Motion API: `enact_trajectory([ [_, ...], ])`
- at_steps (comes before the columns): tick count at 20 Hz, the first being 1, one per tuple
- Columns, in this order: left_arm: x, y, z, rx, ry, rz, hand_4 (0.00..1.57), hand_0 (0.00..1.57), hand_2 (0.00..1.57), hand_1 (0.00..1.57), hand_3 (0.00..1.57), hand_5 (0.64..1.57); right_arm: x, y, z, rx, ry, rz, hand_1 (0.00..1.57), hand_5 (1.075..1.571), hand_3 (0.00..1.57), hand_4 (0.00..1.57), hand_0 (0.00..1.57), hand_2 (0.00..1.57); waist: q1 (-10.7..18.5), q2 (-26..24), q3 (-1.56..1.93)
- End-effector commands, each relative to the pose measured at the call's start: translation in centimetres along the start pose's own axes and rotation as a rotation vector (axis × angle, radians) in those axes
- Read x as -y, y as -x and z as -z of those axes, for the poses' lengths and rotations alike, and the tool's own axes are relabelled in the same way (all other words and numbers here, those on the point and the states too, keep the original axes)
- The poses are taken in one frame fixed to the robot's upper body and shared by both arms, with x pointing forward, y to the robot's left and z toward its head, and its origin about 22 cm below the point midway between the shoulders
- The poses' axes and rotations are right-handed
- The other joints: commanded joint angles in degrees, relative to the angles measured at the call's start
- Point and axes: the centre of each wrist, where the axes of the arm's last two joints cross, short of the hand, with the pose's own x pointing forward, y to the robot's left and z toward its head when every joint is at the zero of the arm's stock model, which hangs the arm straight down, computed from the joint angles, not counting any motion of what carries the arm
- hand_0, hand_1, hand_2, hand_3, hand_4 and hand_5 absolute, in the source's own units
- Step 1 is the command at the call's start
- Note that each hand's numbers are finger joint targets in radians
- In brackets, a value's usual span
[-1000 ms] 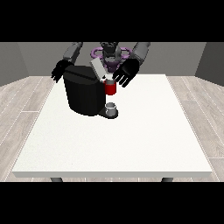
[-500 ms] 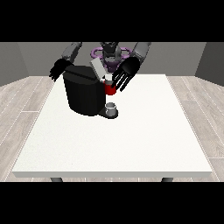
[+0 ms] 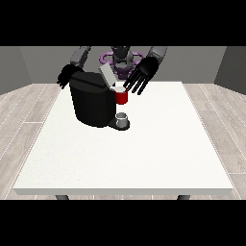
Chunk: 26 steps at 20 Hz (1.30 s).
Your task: Insert the coffee pod into the coffee machine and close the lid
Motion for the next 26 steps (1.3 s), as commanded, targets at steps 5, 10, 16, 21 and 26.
enact_trajectory([
  [5,1.4,0.6,-0.3,-0.052,0.002,-0.031,0.00,0.00,0.00,0.00,0.00,1.571,-0.2,0.5,-1.4,-0.025,-0.007,0.025,0.00,1.571,0.00,0.43,0.00,0.00,-0.3,-4.4,-0.01],
  [10,6.3,0.8,-0.6,-0.034,0.048,-0.330,0.00,0.00,0.00,0.00,0.00,1.571,3.9,3.2,-2.8,-0.096,0.092,0.007,0.00,1.571,0.00,0.37,0.00,0.00,4.9,-10.3,-0.01],
  [16,15.2,4.5,-4.2,-0.069,-0.011,-0.724,0.24,0.00,0.00,0.00,0.00,1.571,3.7,2.5,-3.9,-0.105,0.040,-0.058,0.00,1.571,0.00,0.36,0.00,0.00,9.4,-18.1,-0.17],
  [21,18.6,5.8,-6.5,-0.108,-0.006,-0.861,0.00,0.00,0.00,0.00,0.00,1.571,5.5,0.2,-2.7,-0.097,-0.042,-0.038,0.00,1.571,0.00,0.29,0.00,0.00,12.1,-22.5,-0.07],
  [26,20.1,5.6,-7.3,-0.138,-0.008,-0.999,0.21,0.00,0.00,0.00,0.00,1.571,5.0,-2.4,-0.9,-0.042,-0.095,-0.088,0.00,1.571,0.00,0.04,0.00,0.00,15.5,-23.8,-0.04],
])
